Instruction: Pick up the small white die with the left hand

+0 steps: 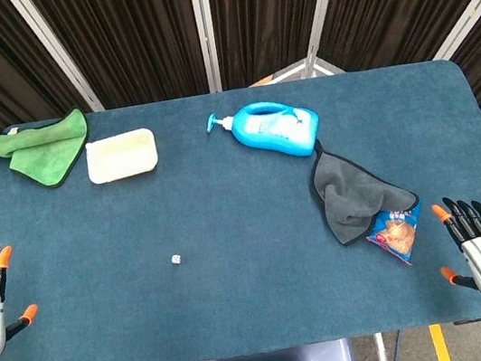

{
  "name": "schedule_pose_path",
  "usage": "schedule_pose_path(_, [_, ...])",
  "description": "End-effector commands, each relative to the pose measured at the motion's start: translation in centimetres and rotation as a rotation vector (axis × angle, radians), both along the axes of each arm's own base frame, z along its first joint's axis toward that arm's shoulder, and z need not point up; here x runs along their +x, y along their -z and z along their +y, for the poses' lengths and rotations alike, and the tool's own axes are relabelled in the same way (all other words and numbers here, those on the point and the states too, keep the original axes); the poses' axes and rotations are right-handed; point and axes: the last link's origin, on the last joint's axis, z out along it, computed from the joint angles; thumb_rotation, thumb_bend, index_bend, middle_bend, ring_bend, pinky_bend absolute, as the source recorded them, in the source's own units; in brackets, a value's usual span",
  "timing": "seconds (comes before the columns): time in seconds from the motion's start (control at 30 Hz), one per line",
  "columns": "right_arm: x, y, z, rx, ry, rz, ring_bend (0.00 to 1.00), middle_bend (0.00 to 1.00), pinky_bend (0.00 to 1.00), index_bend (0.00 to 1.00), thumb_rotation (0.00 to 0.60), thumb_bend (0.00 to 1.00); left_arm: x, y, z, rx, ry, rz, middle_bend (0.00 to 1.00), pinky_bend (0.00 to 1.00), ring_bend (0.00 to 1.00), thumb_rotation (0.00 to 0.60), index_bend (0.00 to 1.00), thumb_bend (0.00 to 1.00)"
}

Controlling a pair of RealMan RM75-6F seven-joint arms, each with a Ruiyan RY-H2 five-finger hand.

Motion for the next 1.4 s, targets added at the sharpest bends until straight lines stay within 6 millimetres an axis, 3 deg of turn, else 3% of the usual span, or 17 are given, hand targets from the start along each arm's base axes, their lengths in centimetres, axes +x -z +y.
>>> schedule_pose_path(0.03, [0.0, 0.1, -0.1, 0.005, 0.003, -0.003, 0.00, 0.00, 0.00, 0.02, 0.600, 0.03, -0.1, -0.1, 0.0, -0.005, -0.010, 0.007, 0.00, 0.00, 0.00, 0.600, 0.00, 0.10])
schedule_pose_path(0.4, [0.2, 0.2, -0.1, 0.010, -0.005, -0.009, 0.00, 0.00, 0.00, 0.05, 0.600, 0.04, 0.2, 0.4, 0.7, -0.035, -0.030, -0.005, 0.00, 0.00, 0.00, 0.600, 0.01, 0.12])
schedule_pose_path(0.57, [0.2, 0.0, -0.1, 0.004, -0.001, -0.026, 0.00, 0.00, 0.00, 0.09, 0.600, 0.04, 1.7, 1.9, 2.0, -0.084, -0.002, 0.004, 0.00, 0.00, 0.00, 0.600, 0.15, 0.20])
schedule_pose_path(0.6, [0.2, 0.0, -0.1, 0.004, -0.002, -0.030, 0.00, 0.00, 0.00, 0.09, 0.600, 0.04, 2.2, 2.4, 2.4, -0.097, 0.011, 0.011, 0.00, 0.01, 0.00, 0.600, 0.17, 0.21])
schedule_pose_path(0.63, [0.2, -0.2, -0.1, 0.004, -0.004, -0.037, 0.00, 0.00, 0.00, 0.09, 0.600, 0.04, 4.1, 4.4, 3.8, -0.159, 0.075, 0.021, 0.00, 0.02, 0.00, 0.600, 0.22, 0.23])
schedule_pose_path(0.87, [0.4, -0.6, 0.1, 0.007, -0.017, -0.070, 0.00, 0.00, 0.00, 0.10, 0.600, 0.04, 7.8, 10.3, 6.9, -0.291, 0.131, 0.033, 0.00, 0.08, 0.00, 0.600, 0.40, 0.33])
schedule_pose_path(1.23, [0.3, -0.9, 0.3, 0.005, -0.010, -0.087, 0.00, 0.00, 0.00, 0.10, 0.600, 0.04, 11.1, 16.7, 9.2, -0.409, 0.125, 0.084, 0.00, 0.09, 0.00, 0.600, 0.41, 0.36])
schedule_pose_path(1.4, [0.2, -1.0, 0.4, 0.007, -0.009, -0.094, 0.00, 0.00, 0.00, 0.10, 0.600, 0.04, 11.7, 18.4, 9.4, -0.432, 0.110, 0.090, 0.00, 0.09, 0.00, 0.600, 0.41, 0.39])
